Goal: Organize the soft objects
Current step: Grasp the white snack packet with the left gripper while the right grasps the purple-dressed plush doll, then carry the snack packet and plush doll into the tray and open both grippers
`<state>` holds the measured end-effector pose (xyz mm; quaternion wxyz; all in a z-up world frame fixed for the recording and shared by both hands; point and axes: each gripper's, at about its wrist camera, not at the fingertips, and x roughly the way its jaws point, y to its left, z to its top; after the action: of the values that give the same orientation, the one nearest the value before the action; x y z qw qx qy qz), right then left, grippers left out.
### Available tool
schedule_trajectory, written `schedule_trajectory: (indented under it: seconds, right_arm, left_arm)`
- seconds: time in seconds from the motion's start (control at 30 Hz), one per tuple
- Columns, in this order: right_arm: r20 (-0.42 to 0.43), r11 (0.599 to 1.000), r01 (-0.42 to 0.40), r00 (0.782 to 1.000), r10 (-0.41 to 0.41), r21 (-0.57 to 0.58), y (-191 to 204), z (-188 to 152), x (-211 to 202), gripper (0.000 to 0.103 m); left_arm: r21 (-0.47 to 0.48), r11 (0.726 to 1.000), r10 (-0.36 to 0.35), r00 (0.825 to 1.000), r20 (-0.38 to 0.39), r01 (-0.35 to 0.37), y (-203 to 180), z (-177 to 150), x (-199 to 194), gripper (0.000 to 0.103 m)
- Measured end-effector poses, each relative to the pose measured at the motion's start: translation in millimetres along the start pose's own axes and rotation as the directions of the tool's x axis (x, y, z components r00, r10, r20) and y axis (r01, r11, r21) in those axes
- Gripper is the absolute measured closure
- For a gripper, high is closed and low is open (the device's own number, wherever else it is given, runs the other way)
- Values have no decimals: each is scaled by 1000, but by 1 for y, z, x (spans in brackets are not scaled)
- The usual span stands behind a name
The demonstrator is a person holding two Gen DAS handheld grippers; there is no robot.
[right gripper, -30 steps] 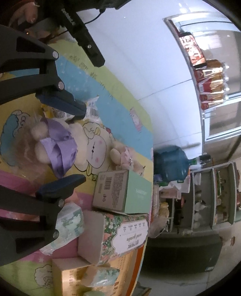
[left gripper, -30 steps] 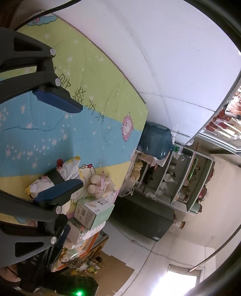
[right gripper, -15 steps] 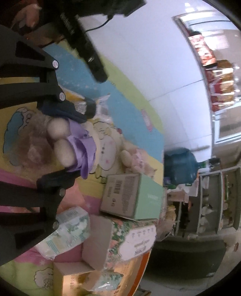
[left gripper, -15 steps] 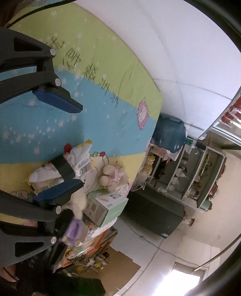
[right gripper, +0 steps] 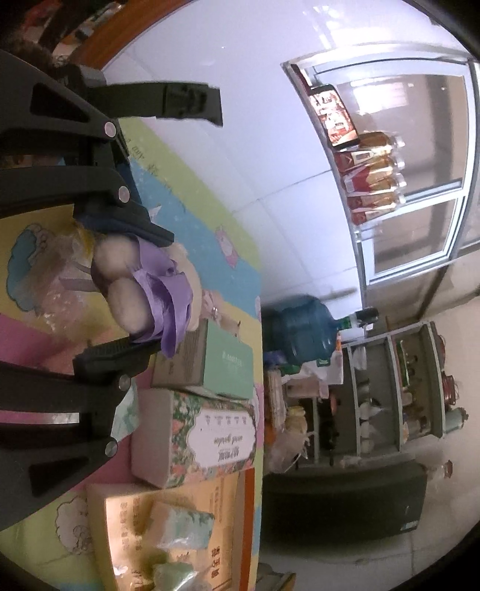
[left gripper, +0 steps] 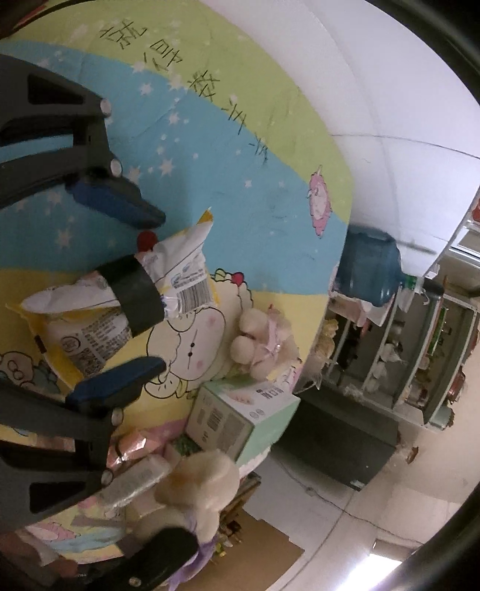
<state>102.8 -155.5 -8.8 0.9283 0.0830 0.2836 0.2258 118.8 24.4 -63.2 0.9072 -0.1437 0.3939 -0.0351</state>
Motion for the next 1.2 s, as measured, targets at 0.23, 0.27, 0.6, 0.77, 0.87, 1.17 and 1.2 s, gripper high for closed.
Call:
schedule_trajectory:
  seconds: [0.23, 0.27, 0.6, 0.77, 0.87, 1.17, 1.2]
  right_arm:
    - [3, 1000, -9, 1000, 9, 26, -11, -7, -7, 54]
    - [6, 1000, -12, 1000, 12, 28, -12, -7, -8, 54]
    - [40, 999, -26, 999, 24, 38, -13, -8, -21, 54]
    - [69, 999, -18, 997, 15, 41, -13, -5, -31, 54]
    - [88, 999, -5, 996, 1, 44, -16, -3, -39, 54]
    - [129, 995, 60, 989, -70, 79, -43, 0, -64, 54]
    - [133, 994, 69, 988, -80, 84, -47, 0, -67, 54]
  left_arm:
    - [17, 1000, -12, 1000, 23, 12, -3, -6, -3, 56]
    - [19, 1000, -15, 1000, 27, 14, -2, -7, -5, 58]
    - [39, 999, -25, 996, 83, 22, -8, -3, -31, 62]
    - [74, 996, -52, 990, 131, 43, -24, 4, -51, 62]
    - [108, 992, -78, 985, 152, 62, -40, 8, -61, 62]
    - [201, 970, -176, 970, 171, 140, -99, 18, -72, 62]
    - [209, 967, -185, 968, 168, 149, -105, 18, -70, 62]
